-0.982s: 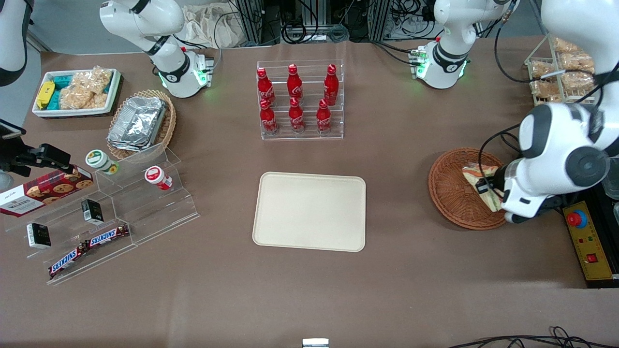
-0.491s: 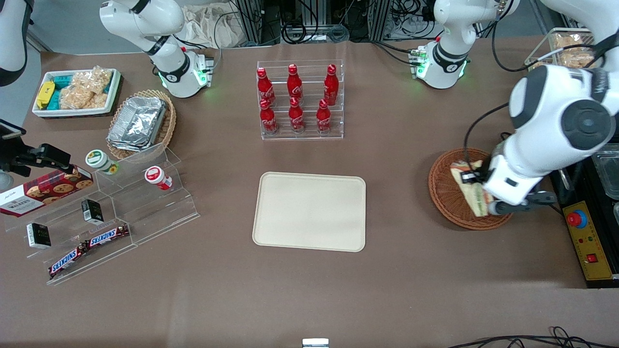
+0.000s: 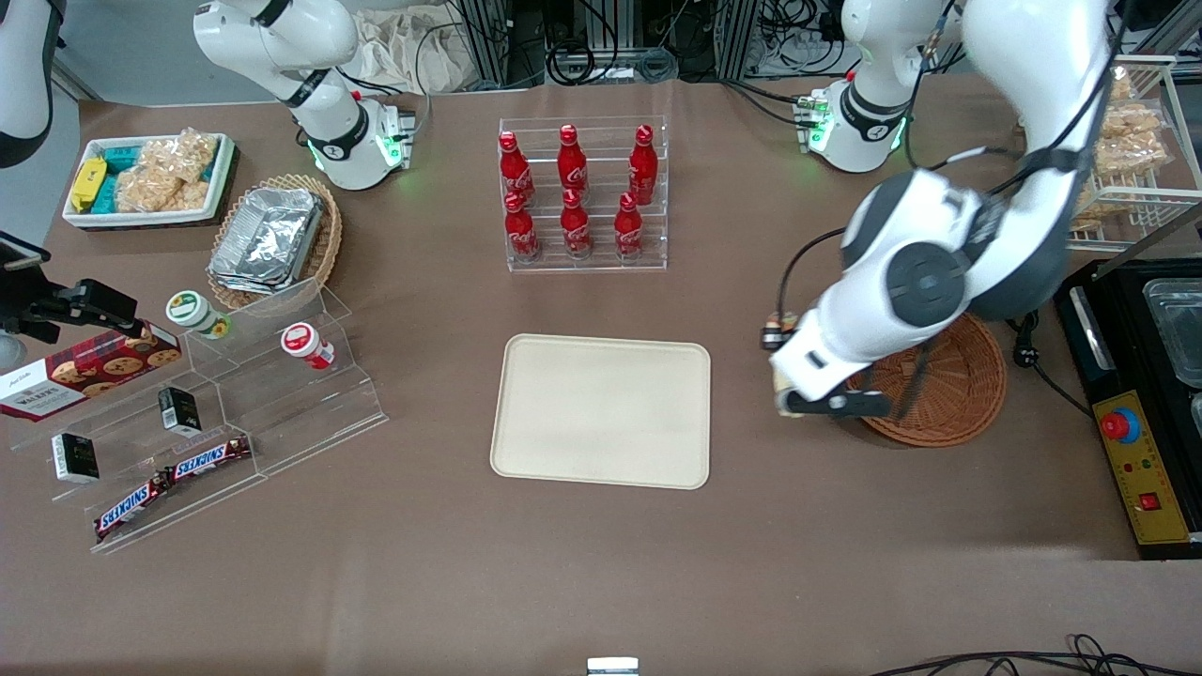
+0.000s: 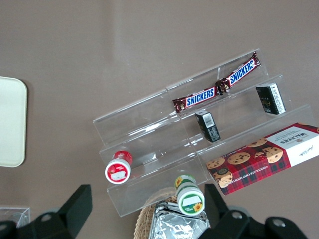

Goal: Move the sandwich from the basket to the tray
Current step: 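Lift the sandwich and carry it with the left gripper over the tray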

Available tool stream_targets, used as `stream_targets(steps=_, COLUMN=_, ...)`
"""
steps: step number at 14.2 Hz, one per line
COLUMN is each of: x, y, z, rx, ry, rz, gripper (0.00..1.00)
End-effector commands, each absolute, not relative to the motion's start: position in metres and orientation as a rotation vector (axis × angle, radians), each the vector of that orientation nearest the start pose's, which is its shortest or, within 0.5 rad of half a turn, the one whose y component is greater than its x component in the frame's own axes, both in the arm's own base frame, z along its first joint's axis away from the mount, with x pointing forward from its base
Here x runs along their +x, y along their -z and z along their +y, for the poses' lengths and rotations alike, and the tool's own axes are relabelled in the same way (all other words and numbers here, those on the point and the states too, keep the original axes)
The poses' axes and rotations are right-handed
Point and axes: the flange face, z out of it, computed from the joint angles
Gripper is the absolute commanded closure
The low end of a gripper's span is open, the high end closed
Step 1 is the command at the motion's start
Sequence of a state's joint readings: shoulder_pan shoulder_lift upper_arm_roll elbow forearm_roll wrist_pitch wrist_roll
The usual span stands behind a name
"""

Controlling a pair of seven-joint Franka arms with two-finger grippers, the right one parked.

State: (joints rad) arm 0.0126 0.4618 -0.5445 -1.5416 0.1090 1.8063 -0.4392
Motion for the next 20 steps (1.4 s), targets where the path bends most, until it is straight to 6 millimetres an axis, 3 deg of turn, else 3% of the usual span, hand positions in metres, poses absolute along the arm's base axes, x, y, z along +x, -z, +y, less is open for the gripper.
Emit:
stream_targets(steps=1, x=0.61, y=-0.377, z=-0.317, rx=-3.199, ry=-0.287, rz=0.159, gripper=1.0)
stream_targets(steps=4, x=0.607, y=-0.345, z=-0.354, rx=-3.207, ry=-0.264, rz=0.225, gripper=1.0)
stream_targets(steps=7, x=0.606, y=-0.302, z=-0.385, rx=-3.2, ry=-0.182, rz=0.164, gripper=1.0)
stream_targets(steps=13, x=0.602, y=-0.243, z=-0.4, rx=-3.214, ry=-0.209, rz=0.166, gripper=1.0)
stream_targets(steps=15, x=0.601, y=-0.232, z=-0.399, rx=-3.213, ry=-0.233, rz=0.162, gripper=1.0)
stream_targets(steps=16, x=0.601, y=-0.231, z=-0.399, rx=-3.211, ry=-0.234, rz=0.166, gripper=0.91)
stream_targets(steps=17, x=0.601, y=-0.23, z=-0.399, rx=-3.21, ry=-0.238, rz=0.168, gripper=0.73)
stream_targets(steps=19, x=0.601, y=-0.232, z=-0.399, rx=-3.202, ry=-0.239, rz=0.17, gripper=0.02)
stream_targets(steps=20, x=0.601, y=-0.236, z=-0.398, rx=-3.2, ry=-0.238, rz=0.157, gripper=0.01)
